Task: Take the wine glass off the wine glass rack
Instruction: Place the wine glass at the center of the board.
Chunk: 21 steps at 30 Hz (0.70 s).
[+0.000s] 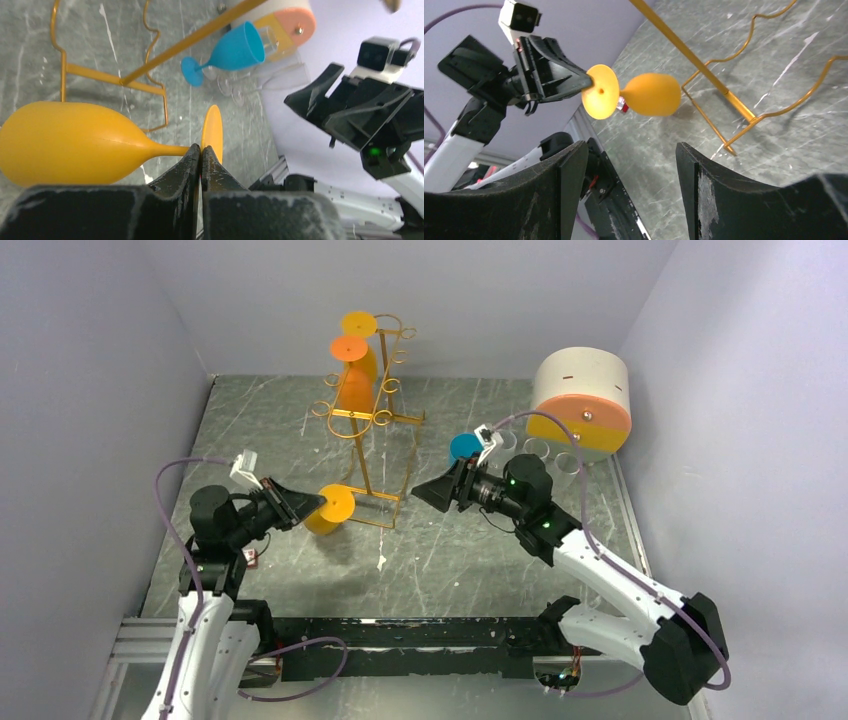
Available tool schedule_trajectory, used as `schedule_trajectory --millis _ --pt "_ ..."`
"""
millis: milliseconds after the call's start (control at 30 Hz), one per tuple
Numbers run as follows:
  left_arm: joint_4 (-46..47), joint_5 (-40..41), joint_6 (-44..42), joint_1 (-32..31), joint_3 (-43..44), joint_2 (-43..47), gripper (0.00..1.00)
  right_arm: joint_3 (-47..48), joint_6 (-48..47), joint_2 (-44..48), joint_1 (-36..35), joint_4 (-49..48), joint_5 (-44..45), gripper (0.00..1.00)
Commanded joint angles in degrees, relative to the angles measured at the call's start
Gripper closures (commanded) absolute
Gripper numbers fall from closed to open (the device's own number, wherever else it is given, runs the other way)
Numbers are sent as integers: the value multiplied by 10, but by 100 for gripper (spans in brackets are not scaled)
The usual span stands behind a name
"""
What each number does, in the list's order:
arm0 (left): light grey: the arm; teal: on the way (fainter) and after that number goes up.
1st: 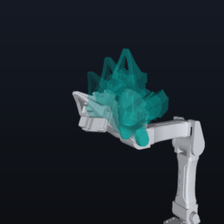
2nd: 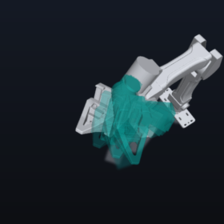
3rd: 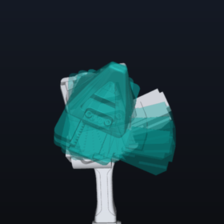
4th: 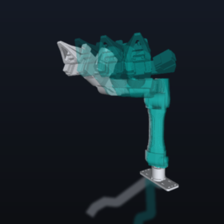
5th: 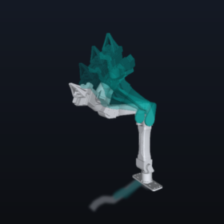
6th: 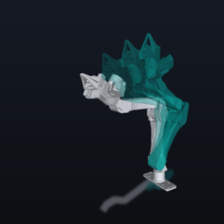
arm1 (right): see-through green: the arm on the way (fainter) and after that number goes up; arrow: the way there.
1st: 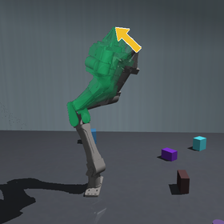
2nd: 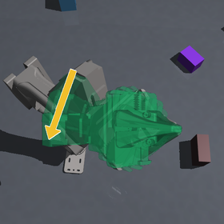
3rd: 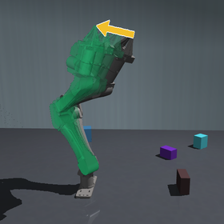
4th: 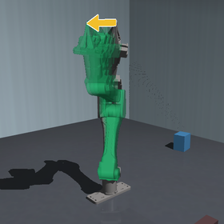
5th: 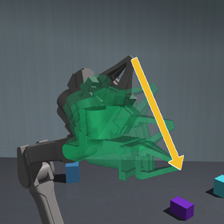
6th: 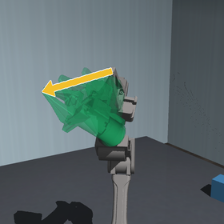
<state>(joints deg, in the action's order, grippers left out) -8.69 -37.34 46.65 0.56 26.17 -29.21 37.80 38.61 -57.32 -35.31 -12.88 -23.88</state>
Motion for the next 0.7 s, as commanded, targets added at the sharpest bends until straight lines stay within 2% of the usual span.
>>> schedule_trajectory --millis 0,67,200,400,533,667 --pt "-30 -99 -63 -2 27 -29 93 10 35 -29 -1 -63 -54 31" --pt "-29 -122 -75 -7 34 -38 93 20 37 -48 -7 -62 -69 32" --pt "43 -171 -41 -41 14 -54 93 52 22 -91 -38 -41 -88 33" --pt "68 -135 -56 -137 15 -100 93 75 8 -132 -60 -25 -105 39" --pt "116 -126 -35 -154 4 -96 93 82 -15 -146 -66 -10 -140 43" --pt "197 -161 0 -161 -13 -91 93 100 -49 -165 -70 39 -166 47"
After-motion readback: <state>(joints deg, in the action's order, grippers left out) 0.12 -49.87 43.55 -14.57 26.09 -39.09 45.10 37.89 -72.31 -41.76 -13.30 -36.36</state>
